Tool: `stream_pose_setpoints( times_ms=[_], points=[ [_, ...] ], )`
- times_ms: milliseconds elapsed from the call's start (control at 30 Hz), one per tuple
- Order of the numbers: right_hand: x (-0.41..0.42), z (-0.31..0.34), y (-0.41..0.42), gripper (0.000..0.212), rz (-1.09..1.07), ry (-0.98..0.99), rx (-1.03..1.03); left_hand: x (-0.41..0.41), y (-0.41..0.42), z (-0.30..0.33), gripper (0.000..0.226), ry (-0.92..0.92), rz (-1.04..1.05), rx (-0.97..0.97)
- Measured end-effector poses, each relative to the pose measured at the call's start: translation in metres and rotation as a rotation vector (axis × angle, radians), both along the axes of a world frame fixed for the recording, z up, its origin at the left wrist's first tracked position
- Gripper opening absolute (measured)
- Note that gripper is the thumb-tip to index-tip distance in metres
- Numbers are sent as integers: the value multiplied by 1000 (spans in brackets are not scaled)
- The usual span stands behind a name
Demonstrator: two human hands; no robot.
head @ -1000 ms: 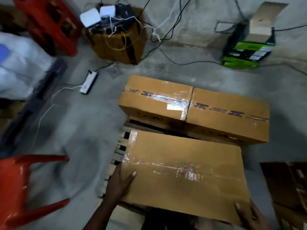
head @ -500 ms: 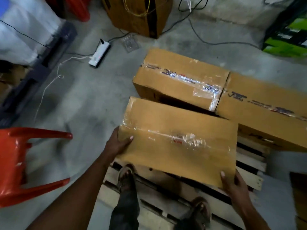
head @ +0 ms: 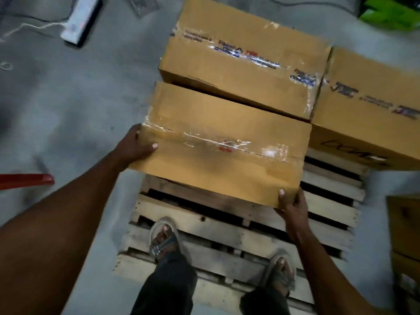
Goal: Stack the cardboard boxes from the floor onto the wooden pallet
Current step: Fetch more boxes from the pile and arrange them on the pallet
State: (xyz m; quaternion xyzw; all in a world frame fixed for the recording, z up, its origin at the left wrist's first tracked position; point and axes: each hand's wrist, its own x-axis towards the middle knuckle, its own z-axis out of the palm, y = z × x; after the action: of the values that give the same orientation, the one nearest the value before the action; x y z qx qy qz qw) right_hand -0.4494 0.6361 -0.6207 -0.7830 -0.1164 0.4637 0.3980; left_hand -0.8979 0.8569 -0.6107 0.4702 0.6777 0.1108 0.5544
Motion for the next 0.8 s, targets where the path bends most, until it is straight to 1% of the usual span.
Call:
stream_pose_setpoints(
  times_ms=[67,100,200,267,400,533,667,733,800],
  points=[
    [1,5,5,48,-2,11,-22,-1,4,-4,89,5,21,30],
    [-1,6,6,47,-3,23,-23,-4,6,-6,85,16,33,55],
    [-10,7,10,53,43,30,-24,-13,20,-16,77,25,41,122],
    [-15,7,14,59,59,18,-30,-15,31,-18,71,18,40,133],
    [-20,4,18,61,38,-7,-36,-12,43,-17,78,38,46,118],
    [-15,-2,14,59,54,3,-8,0,36,-16,67,84,42,163],
    [-10,-7,13,61,78,1,-37,3,32,-13,67,177,-6,217],
    [-9,-9,12,60,100,-17,-48,7,30,-9,67,253,-55,242],
    [-9,-7,12,61,155,-71,-67,14,25,-6,75,347,-95,268]
  ],
)
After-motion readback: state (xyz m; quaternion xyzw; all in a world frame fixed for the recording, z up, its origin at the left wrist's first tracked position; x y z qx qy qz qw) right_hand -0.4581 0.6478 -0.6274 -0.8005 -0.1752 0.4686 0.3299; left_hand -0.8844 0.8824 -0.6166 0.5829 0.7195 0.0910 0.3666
